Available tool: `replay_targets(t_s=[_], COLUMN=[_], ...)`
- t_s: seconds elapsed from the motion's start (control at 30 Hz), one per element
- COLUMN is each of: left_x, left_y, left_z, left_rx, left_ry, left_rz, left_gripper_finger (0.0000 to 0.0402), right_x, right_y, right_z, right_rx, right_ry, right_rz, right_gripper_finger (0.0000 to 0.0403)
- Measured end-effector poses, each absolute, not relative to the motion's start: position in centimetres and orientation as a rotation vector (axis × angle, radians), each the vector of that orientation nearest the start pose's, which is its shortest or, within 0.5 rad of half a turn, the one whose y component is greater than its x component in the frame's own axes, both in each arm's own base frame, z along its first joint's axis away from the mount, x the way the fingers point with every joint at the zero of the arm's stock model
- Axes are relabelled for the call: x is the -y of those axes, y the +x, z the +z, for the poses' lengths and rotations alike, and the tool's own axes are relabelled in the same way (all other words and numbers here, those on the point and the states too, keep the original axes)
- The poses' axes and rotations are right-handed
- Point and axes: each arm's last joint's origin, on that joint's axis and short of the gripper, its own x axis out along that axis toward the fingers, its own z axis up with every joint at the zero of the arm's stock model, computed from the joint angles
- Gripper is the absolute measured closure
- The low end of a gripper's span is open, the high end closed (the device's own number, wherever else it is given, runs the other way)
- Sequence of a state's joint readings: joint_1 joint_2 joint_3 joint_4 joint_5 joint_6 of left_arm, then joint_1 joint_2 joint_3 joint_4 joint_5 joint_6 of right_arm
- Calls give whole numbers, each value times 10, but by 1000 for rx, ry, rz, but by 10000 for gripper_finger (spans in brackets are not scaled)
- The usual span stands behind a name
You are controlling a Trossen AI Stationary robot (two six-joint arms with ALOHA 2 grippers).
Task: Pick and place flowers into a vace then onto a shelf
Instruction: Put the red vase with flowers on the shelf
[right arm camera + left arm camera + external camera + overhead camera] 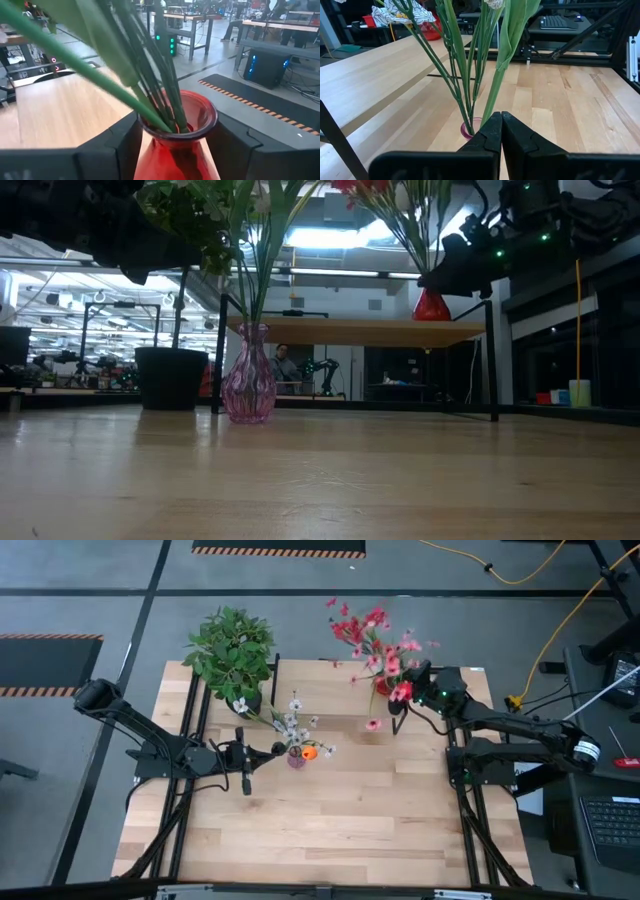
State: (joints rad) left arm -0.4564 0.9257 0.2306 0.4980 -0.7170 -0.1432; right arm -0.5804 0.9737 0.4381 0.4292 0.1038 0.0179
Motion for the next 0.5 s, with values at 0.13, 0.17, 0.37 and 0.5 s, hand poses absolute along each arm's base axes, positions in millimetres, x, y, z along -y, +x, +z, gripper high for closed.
replay_targets(t_s=[0.13,0.17,0.37,0.5], left_x=[60,60,60,60], left_y=[166,166,166,166], left_z=[186,186,186,186], left_rx=[-145,-145,-146,-146], left_ry=[-33,-33,-33,-33], left_rz=[271,270,270,269], left_gripper_finger=[396,396,396,396], right_x=[114,114,111,110], right_y=[169,168,164,165], right_z=[243,244,243,243], right_rx=[-85,-78,-109,-109], right_ry=[38,36,49,60], right_rz=[-680,-680,-681,-648], right_gripper_finger=[196,196,198,198])
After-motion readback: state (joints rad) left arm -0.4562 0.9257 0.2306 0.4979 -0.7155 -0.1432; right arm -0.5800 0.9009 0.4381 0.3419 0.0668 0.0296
